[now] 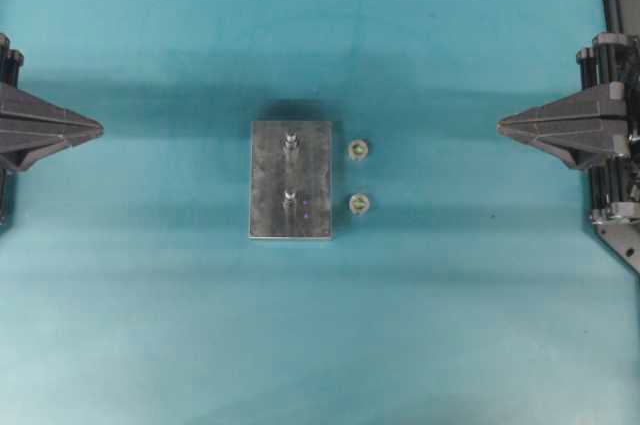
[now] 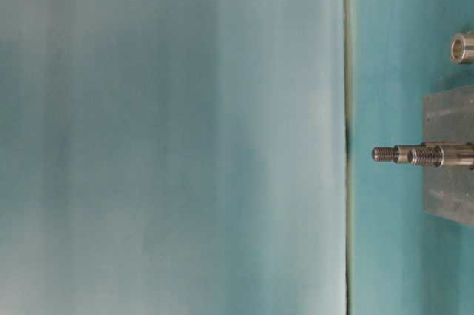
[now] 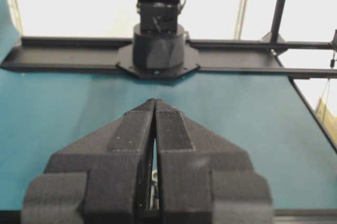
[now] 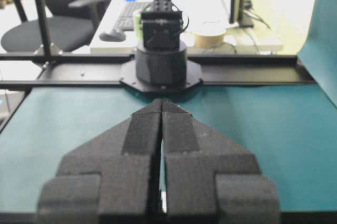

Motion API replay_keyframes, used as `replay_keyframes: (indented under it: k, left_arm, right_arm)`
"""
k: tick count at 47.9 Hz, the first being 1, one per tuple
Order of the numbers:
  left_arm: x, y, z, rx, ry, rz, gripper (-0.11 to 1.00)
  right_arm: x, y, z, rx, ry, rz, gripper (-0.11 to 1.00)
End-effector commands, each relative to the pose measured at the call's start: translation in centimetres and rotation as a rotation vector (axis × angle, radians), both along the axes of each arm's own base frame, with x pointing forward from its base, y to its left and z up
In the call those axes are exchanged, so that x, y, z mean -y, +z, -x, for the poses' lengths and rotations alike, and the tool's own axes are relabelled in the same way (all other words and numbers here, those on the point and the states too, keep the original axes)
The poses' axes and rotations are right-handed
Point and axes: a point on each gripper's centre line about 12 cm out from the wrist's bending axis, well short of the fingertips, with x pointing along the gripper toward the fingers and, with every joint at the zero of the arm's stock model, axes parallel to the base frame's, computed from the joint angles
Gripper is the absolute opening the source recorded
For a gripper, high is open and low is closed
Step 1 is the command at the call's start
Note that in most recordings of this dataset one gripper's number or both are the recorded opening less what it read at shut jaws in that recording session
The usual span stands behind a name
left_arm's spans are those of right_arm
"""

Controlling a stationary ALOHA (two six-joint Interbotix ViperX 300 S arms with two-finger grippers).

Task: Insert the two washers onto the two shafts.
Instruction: 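Move the open right gripper over the upper metal washer beside the plate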

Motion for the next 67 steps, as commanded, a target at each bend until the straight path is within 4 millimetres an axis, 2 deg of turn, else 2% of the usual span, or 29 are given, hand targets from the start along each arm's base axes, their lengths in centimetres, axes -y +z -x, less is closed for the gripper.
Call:
replay_keyframes:
  k: [1,6,11,22,30,38,51,67]
  left_arm:
    - [0.5,-1.1,-0.6,-0.062,-0.027,0.041,0.0]
    - [0.8,-1.6,-1.1,-0.154,-0.04,0.101,0.0]
    - [0.8,-1.6,-1.4,-0.215,-0.037,0.095,0.0]
    - [0.4,-3.6,-1.8,-0.39,-0.012,0.034,0.0]
    - [0.2,-5.0,-2.3,-0.494,-0.005,0.017,0.0]
    - [0.2,-5.9,-3.1,-0.548,-0.005,0.013,0.0]
    - [0.3,-6.8,-3.7,-0.588,-0.005,0.013,0.0]
    - [0.3,-6.6,-3.8,-0.586,-0.008,0.012,0.0]
  right_arm:
    - [0.0,0.4,0.0,0.021,0.001,-0.008,0.01]
    - [0.2,0.8,0.6,0.042,-0.008,-0.086,0.0]
    - [0.3,0.2,0.9,0.003,-0.012,-0.166,-0.01]
    - [1.5,-2.3,0.0,-0.273,-0.09,-0.268,-0.01]
    - [2.5,-3.4,-0.9,-0.394,-0.142,-0.284,-0.01]
    - [2.6,-5.1,-1.6,-0.54,-0.155,-0.295,-0.01]
    - [2.8,-7.8,-3.5,-0.818,-0.167,-0.265,-0.01]
    - [3.4,-10.2,-7.2,-0.965,-0.171,-0.24,-0.01]
